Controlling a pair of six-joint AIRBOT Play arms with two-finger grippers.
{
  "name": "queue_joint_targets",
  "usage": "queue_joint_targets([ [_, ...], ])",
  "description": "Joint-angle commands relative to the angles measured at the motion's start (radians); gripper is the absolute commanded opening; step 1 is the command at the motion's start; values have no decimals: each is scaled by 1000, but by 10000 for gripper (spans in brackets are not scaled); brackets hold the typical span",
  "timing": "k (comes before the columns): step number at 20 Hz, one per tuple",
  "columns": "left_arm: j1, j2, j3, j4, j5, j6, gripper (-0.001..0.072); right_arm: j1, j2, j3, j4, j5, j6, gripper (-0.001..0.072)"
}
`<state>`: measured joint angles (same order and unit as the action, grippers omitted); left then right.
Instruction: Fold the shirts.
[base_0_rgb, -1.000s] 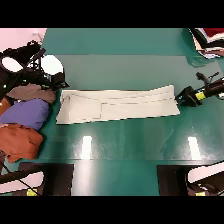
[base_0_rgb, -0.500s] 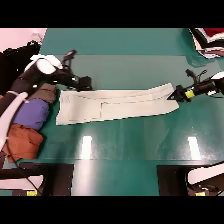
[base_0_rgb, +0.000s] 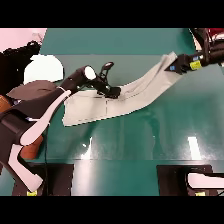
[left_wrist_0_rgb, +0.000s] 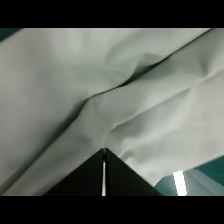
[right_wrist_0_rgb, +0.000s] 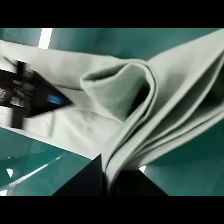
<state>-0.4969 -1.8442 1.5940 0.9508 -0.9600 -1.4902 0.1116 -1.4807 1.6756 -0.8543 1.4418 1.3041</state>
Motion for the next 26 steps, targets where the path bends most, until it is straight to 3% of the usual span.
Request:
queue_joint_targets([
  [1,-34,-50,31,-20,11,-5,26,129,17,112,1,-35,47,15],
  [5,-32,-49,33,-23,24,-4,26,240,17,140,1,-79,58,15],
  [9,39,-2,74,23,-52,-3,26,327,17,136,44,-166,57,15],
  [14,287,192,105,120,-187,6,27,495,3,61,103,-407,55,16],
  [18,494,373,106,180,-231,10,27,691,-138,76,103,-544,27,19],
  [19,534,409,106,180,-230,10,27,729,-187,98,103,-553,16,57],
  [21,601,470,106,180,-231,10,27,796,-286,164,101,-560,-19,395],
  [22,624,490,106,180,-236,9,27,817,-327,200,101,-552,-31,505],
  [26,650,518,105,179,-292,7,27,795,-381,276,45,-397,-29,497],
])
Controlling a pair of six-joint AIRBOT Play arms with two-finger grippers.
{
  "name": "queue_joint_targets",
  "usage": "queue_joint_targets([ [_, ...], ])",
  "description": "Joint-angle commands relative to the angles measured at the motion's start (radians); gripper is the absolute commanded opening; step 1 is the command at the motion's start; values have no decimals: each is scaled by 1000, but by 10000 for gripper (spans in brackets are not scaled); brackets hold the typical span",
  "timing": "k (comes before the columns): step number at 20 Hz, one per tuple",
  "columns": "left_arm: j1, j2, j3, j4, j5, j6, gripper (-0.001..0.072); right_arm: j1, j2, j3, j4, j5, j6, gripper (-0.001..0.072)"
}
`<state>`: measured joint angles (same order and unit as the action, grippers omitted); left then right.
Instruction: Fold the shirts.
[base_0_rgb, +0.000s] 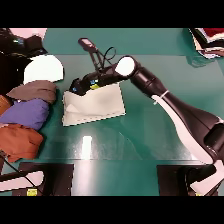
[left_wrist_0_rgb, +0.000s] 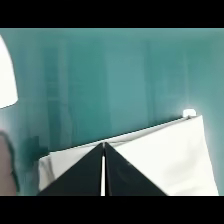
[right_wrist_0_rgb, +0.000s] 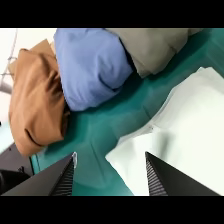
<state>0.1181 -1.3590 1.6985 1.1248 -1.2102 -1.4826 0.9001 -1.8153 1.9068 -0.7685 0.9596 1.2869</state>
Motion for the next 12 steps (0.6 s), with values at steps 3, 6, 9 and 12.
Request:
queue_joint_targets([
  [3,35,32,1,5,-89,6,27,-102,29,-55,-115,232,-2,497],
  [6,35,32,1,-3,-100,24,27,-270,140,-255,-124,272,12,498],
  [9,35,32,1,-6,-99,24,27,-443,203,-433,-120,271,25,541],
  [12,35,32,1,-6,-98,24,27,-559,178,-551,-11,231,25,710],
])
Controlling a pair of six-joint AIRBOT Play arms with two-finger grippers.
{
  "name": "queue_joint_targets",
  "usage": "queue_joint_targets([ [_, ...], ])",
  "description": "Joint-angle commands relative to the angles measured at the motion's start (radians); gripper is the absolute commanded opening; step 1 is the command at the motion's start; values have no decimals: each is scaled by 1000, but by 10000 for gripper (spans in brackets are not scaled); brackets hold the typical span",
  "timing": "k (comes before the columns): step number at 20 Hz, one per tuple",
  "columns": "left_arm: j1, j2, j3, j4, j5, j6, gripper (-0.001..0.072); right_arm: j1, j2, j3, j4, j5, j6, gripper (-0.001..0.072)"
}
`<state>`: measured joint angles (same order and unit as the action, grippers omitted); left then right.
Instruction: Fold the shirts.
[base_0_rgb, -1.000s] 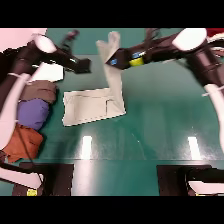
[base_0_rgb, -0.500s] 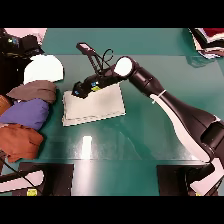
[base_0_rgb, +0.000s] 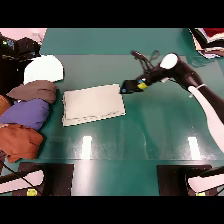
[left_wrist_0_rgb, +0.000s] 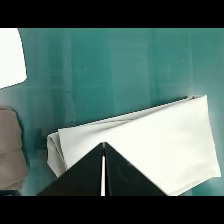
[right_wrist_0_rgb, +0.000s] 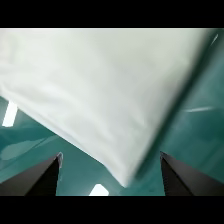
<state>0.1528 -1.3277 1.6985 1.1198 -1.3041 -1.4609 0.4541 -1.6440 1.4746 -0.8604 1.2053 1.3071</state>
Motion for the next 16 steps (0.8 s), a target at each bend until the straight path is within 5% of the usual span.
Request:
queue_joint_targets([
  [1,1,-2,1,-2,-4,3,27,-128,-14,-144,138,-32,3,690],
  [9,1,-2,-6,-2,6,3,27,29,-304,42,335,-26,-30,673],
  [12,1,-2,-6,-2,4,2,27,113,-382,154,343,-25,-31,468],
  [14,1,-2,-6,-7,2,2,27,151,-397,201,316,-44,-34,71],
  [16,0,-2,-6,-20,1,2,27,165,-386,229,246,-56,-35,14],
])
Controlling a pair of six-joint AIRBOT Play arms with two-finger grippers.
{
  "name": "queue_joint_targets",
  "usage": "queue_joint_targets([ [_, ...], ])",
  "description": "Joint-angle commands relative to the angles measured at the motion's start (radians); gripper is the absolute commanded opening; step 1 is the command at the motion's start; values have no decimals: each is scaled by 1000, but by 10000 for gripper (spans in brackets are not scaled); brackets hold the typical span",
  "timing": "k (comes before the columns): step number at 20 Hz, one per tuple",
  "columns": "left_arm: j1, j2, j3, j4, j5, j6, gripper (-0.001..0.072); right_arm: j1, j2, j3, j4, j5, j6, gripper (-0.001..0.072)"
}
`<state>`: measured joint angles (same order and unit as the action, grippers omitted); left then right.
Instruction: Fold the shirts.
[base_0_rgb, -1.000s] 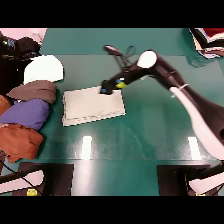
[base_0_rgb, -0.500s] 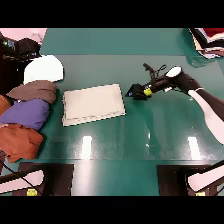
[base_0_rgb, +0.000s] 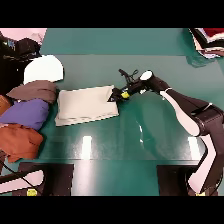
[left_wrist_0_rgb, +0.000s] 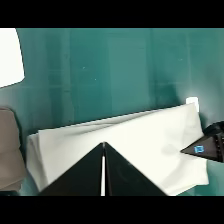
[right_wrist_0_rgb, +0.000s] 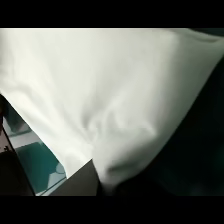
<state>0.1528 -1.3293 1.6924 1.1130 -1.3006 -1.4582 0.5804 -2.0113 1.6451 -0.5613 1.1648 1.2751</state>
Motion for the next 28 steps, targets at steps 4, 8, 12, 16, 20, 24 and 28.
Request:
queue_joint_targets([
  [4,-56,0,0,-17,7,0,27,-16,77,67,-223,0,6,14],
  [8,-162,0,0,-16,28,0,27,-193,245,55,-365,35,65,14],
  [12,-248,0,0,-16,31,0,27,-476,479,-104,-470,13,107,14],
  [16,-272,0,0,-21,37,-2,27,-844,700,-319,-513,-61,124,15],
  [20,-272,0,0,-21,37,-10,27,-1220,831,-496,-512,-126,147,15],
  [24,-271,0,0,-21,37,-11,27,-1441,856,-620,-513,-124,146,15],
  [28,-272,0,0,-21,36,-10,27,-1501,856,-661,-515,-113,145,61],
])
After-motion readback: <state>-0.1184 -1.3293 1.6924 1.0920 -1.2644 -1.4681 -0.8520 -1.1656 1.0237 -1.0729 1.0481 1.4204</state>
